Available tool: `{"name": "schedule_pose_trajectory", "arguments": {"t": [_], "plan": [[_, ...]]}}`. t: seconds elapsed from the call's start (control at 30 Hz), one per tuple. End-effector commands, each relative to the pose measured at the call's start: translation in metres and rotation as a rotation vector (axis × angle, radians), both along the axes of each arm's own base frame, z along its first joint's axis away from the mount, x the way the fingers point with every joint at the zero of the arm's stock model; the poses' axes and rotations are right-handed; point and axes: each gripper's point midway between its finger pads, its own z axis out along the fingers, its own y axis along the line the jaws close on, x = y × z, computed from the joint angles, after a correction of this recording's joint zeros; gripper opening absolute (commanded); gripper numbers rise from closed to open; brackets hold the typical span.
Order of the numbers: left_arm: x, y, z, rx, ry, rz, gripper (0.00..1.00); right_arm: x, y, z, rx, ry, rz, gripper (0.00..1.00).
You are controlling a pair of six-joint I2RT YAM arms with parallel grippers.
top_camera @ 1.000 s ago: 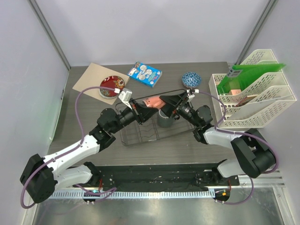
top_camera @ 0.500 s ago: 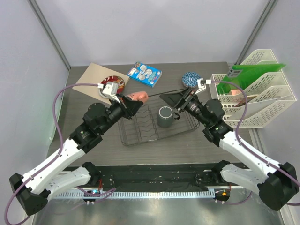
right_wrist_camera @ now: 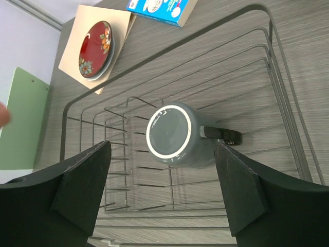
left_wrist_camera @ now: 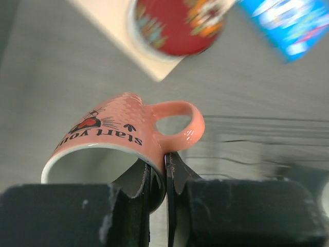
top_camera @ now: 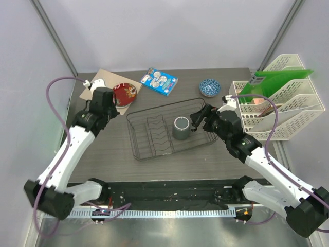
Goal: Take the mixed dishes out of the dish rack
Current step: Place the cup at the center of the board.
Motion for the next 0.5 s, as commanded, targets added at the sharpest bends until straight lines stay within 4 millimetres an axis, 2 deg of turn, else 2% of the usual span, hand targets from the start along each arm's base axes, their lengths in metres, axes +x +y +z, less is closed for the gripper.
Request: {"name": "schedule_pose_trajectory", "arguments": {"t": [0.0, 0.03, 0.1, 0.13, 0.33, 0.47], "plan": [[0.005, 0.015, -0.052, -0.013, 0.198, 0.038, 0.00, 0.001, -0.004, 0.003, -0.029, -0.034, -0.001, 0.86], [0.011, 0.014, -0.067, -0.011, 0.250, 0.042, 0.00, -0.001, -0.003, 0.004, -0.024, -0.036, 0.006, 0.86], [0.022, 0.011, -0.076, -0.034, 0.277, 0.054, 0.00, -0.002, -0.003, 0.000, -0.018, -0.030, 0.006, 0.86], [0.030, 0.008, -0.087, -0.044, 0.308, 0.059, 0.00, -0.003, -0.003, 0.001, -0.012, -0.032, 0.007, 0.86], [0.050, -0.001, -0.129, -0.109, 0.391, 0.073, 0.00, -0.006, -0.005, 0.001, -0.017, -0.042, 0.011, 0.86], [0.063, 0.003, -0.155, -0.122, 0.440, 0.097, 0.00, -0.005, -0.007, -0.003, -0.038, -0.043, 0.010, 0.86]]}}
